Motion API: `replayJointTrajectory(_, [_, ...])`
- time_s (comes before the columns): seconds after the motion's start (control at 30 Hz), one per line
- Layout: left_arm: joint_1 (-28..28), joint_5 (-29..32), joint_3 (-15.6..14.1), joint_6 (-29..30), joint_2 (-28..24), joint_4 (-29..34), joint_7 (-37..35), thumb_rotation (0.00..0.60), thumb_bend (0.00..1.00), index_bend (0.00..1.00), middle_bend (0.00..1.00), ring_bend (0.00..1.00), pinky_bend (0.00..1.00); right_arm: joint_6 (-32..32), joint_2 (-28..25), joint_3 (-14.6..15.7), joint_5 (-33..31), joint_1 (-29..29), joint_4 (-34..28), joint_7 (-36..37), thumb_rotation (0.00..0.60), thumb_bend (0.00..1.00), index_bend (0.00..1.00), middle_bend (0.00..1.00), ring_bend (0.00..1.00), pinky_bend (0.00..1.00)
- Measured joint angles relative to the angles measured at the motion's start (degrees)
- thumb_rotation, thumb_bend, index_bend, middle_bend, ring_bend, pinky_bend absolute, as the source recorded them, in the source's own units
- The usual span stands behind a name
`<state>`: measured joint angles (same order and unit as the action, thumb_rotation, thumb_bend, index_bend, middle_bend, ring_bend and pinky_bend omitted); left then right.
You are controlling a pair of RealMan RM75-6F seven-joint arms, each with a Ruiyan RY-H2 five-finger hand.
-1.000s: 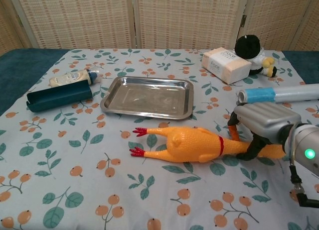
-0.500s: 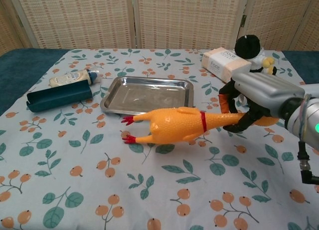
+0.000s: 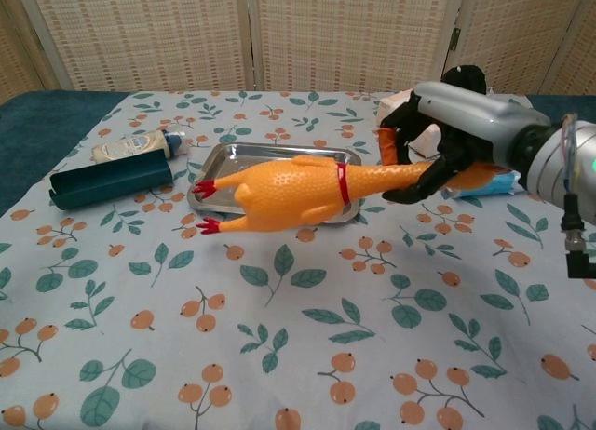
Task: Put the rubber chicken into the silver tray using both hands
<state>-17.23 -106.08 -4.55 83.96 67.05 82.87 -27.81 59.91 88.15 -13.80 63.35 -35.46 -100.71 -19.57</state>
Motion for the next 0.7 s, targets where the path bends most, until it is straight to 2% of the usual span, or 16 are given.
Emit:
replayJointTrajectory(0.17, [-4.32, -0.37, 0.86, -3.84, -0.41, 4.84, -1.95, 0.6, 0.35, 0.0, 0.0, 0.0, 0.02, -2.44, -0.68, -2.21, -5.11, -3.13, -3.29, -0.56, 0.6, 0.39, 0.93, 0.69, 0.88, 1.0])
replayJointTrajectory(0.33, [-7.03, 1.04, 2.07, -8.87, -1.54, 12.46, 3.63, 0.6, 0.32, 0.0, 0.0, 0.0, 0.01, -2.15, 1.34, -3.07, -8.9, -5.75, -4.38, -3.39, 0.6, 0.39, 0.93, 0.69, 0.88, 1.0])
replayJointTrajectory(0.53, [-10.53, 8.76, 4.79, -17.47, -1.1, 18.22, 12.5, 0.6, 0.32, 0.0, 0.0, 0.0, 0.01, 0.38, 4.73, -3.92, -12.76, -8.85, -4.83, -7.6, 0.6, 0.39, 0.93, 0.69, 0.88, 1.0])
replayJointTrajectory(0.7, [-12.87, 15.13, 6.91, -22.04, 0.51, 19.09, 15.45, 0.6, 0.32, 0.0, 0.0, 0.0, 0.01, 3.45, 6.91, -4.48, -15.39, -10.78, -5.18, -11.33, 0.6, 0.39, 0.93, 0.69, 0.88, 1.0])
